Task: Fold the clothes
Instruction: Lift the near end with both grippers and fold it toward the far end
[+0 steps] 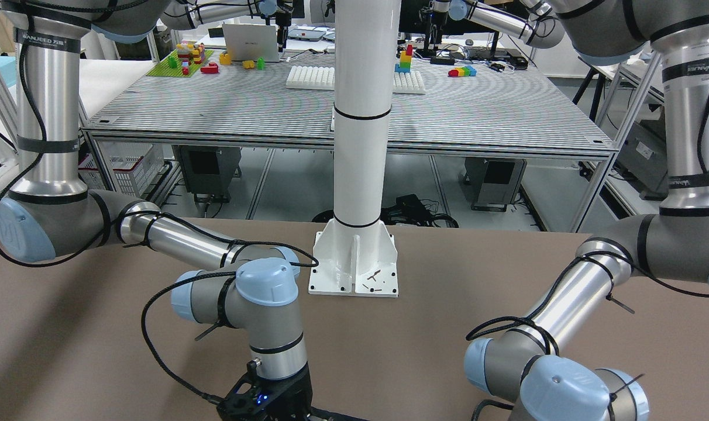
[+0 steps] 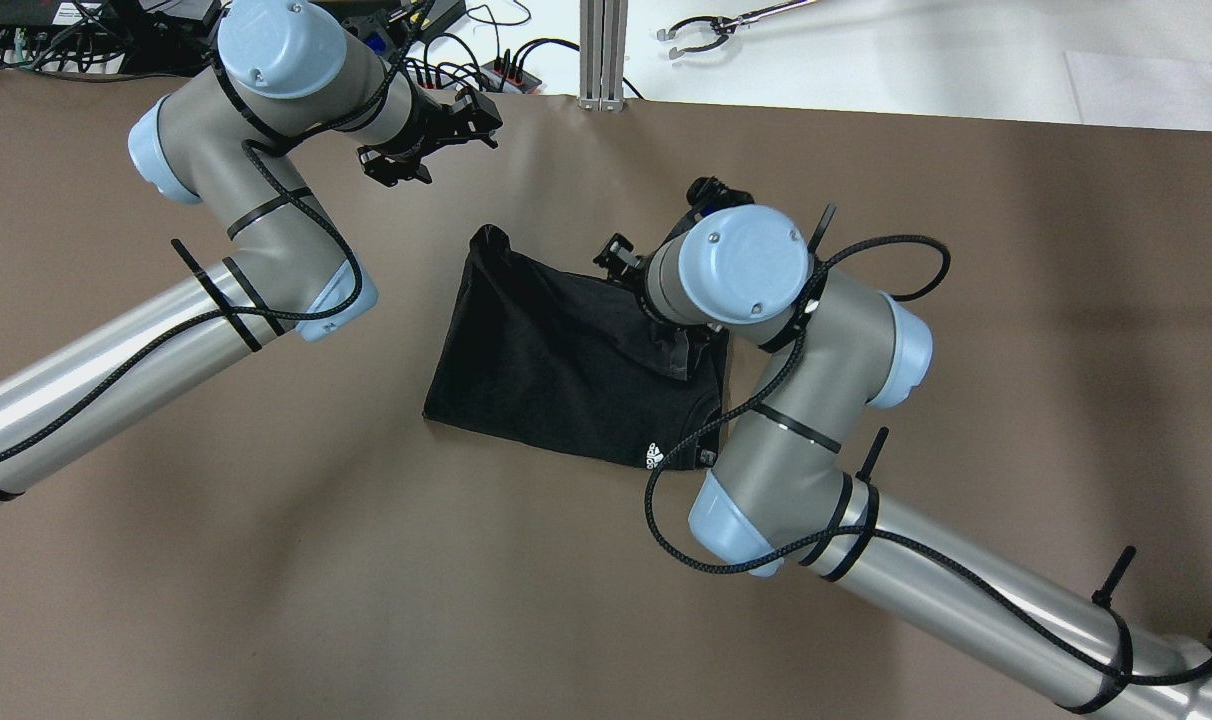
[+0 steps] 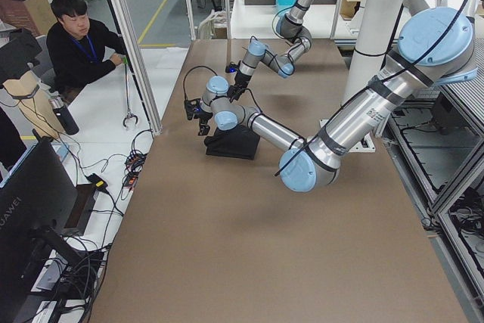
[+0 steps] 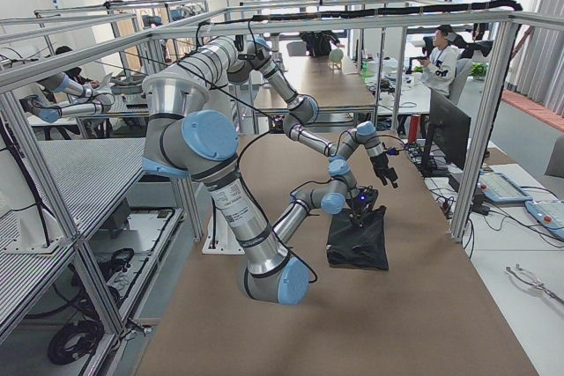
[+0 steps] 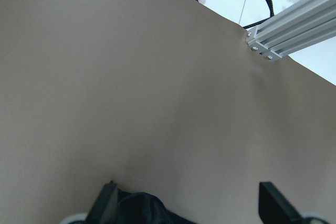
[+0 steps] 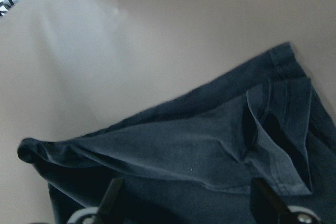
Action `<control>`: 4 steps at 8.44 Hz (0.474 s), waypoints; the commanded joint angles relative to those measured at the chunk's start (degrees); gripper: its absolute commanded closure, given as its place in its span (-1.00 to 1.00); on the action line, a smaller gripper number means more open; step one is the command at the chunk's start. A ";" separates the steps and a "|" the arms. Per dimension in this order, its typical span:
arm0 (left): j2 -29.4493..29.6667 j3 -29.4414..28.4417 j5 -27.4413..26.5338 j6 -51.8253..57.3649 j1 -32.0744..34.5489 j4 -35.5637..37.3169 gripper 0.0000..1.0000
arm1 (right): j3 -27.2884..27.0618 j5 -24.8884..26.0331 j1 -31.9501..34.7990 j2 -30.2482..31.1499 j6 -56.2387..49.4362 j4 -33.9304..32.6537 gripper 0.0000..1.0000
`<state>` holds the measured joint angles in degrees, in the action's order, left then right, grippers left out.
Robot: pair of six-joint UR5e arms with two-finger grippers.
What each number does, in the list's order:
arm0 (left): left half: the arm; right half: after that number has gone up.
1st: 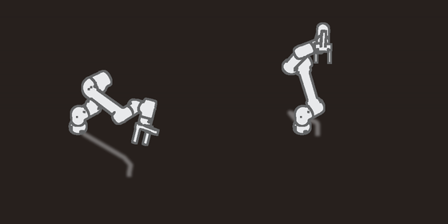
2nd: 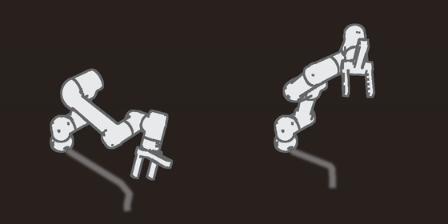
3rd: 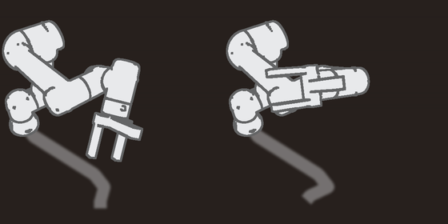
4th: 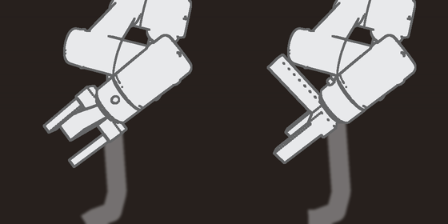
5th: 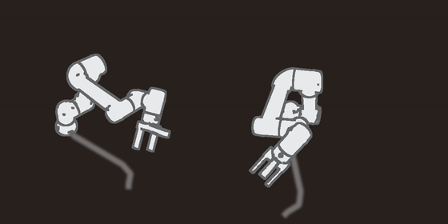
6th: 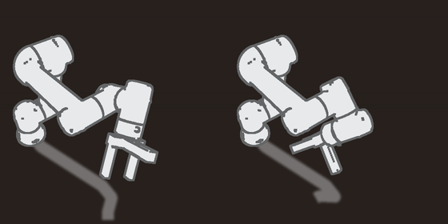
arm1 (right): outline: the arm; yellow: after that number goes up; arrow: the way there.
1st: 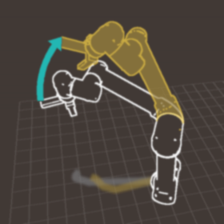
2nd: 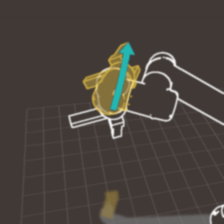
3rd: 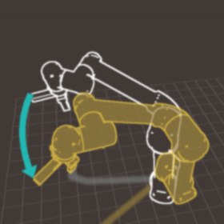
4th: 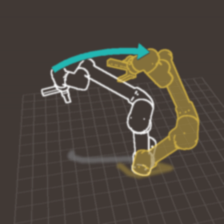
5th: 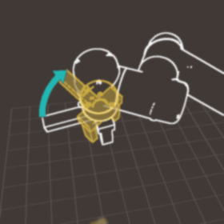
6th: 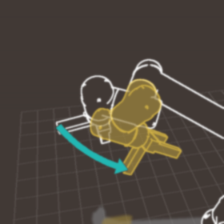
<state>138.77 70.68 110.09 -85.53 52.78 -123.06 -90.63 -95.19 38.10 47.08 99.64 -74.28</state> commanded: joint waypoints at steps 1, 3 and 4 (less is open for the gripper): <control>-0.87 0.07 1.18 0.54 0.48 -0.60 -0.89 | 2.37 5.34 -7.49 0.73 0.47 -0.43 0.88; -1.57 0.07 1.27 0.54 0.48 -1.48 -0.89 | 6.06 5.98 -8.57 0.64 -0.58 -0.34 1.00; -1.57 -0.02 1.27 0.54 0.40 -1.48 -0.89 | 7.99 6.07 -8.75 0.38 -1.63 -0.34 1.00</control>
<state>137.56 70.75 111.30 -85.01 53.23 -124.24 -86.05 -89.75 30.28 47.67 99.33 -74.66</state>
